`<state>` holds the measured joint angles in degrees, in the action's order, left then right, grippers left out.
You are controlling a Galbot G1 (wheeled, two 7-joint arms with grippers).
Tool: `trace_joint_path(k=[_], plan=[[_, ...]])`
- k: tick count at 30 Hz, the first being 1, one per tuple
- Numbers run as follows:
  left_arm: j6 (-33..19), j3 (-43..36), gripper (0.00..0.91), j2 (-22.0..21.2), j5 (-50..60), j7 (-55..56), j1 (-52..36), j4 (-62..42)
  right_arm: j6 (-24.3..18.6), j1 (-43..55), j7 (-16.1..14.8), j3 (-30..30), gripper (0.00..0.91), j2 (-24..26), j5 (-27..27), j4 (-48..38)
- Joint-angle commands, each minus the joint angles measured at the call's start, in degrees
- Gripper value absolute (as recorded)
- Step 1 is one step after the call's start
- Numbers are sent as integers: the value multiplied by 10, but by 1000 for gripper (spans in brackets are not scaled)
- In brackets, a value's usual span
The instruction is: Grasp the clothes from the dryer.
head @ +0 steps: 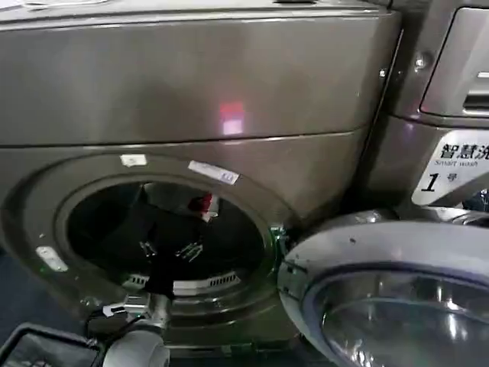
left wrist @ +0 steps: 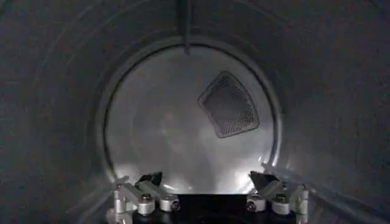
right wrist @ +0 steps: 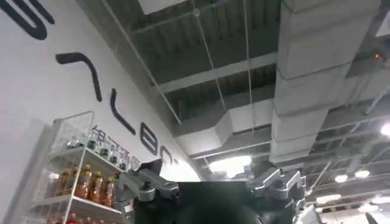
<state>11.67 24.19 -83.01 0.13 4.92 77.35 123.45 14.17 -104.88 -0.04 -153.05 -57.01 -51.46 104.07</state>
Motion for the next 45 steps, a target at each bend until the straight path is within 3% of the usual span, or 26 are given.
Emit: trace_joint_path(k=[1, 19, 25, 32, 38, 45], plan=[[0, 0, 907, 2, -1, 0, 0, 1, 0, 1, -1, 3, 907, -2, 0, 4], [-1, 4, 907, 2, 0, 0, 15, 9, 3, 8, -6, 17, 907, -2, 2, 12], [4, 16, 907, -1, -23, 8, -20, -16, 11, 3, -19, 12, 907, -6, 16, 24], [5, 14, 907, -7, -30, 12, -152, -144, 16, -10, -19, -1, 907, -5, 21, 36], [-18, 19, 907, -10, -23, 9, -313, -314, 2, -14, -34, -7, 907, -7, 31, 33], [-41, 20, 907, -9, -15, 0, -422, -464, -3, -5, -43, 2, 907, -10, 32, 35]])
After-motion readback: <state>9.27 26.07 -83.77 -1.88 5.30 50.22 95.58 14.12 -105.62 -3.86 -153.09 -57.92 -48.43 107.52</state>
